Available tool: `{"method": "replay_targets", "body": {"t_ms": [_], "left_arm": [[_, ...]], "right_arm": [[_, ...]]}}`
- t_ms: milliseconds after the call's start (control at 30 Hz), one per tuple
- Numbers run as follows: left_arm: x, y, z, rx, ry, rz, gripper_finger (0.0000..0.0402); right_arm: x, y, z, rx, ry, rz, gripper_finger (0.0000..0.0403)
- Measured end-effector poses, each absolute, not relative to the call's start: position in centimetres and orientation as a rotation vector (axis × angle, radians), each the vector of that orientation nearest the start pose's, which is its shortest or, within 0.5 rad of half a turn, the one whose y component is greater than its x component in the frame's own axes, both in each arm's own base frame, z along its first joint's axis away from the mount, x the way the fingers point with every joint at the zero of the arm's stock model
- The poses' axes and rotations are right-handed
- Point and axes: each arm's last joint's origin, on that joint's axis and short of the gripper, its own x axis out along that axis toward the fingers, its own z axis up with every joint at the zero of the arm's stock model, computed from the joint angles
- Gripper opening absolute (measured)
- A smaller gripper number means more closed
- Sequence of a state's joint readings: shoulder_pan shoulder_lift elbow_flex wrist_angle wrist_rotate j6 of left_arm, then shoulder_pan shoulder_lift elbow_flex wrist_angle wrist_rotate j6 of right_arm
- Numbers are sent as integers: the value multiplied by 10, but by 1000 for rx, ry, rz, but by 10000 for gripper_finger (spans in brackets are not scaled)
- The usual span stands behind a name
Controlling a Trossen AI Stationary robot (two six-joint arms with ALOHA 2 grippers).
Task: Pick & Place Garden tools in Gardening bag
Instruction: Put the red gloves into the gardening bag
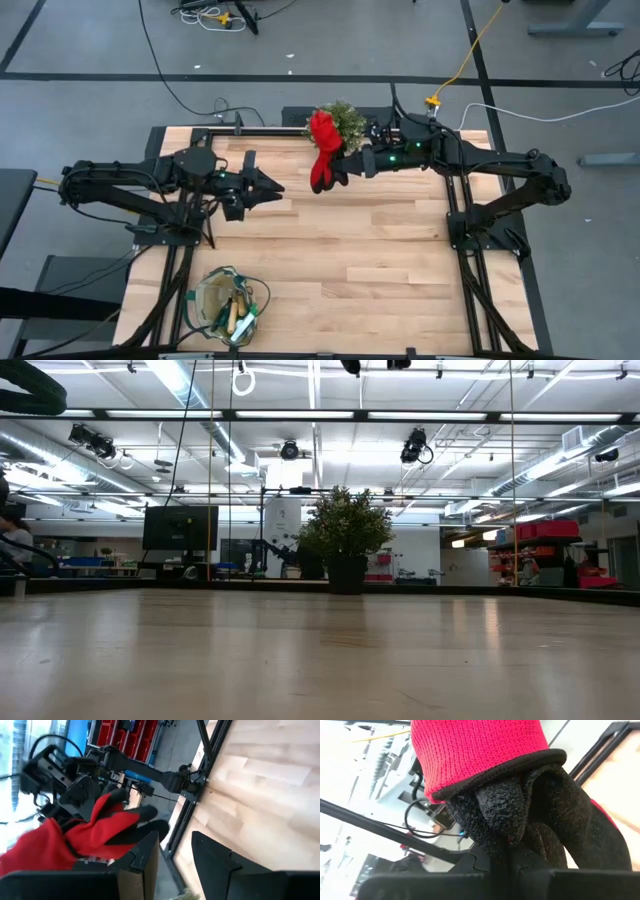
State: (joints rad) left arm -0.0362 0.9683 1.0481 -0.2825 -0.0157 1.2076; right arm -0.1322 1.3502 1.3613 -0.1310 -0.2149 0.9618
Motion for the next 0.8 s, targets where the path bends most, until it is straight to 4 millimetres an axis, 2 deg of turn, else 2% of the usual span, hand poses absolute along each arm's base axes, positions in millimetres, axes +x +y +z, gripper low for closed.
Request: {"method": "replay_targets", "body": {"t_ms": [300, 600, 800], "left_arm": [[218, -5, 371, 1432, 266, -120, 124], [232, -4, 363, 1520, 323, -111, 124], [232, -4, 368, 1522, 286, -76, 129]], "right_arm": [[303, -33, 409, 1099, 186, 42, 14], [319, -36, 392, 1210, 250, 11, 14], [329, -37, 383, 1224, 273, 4, 14]]}}
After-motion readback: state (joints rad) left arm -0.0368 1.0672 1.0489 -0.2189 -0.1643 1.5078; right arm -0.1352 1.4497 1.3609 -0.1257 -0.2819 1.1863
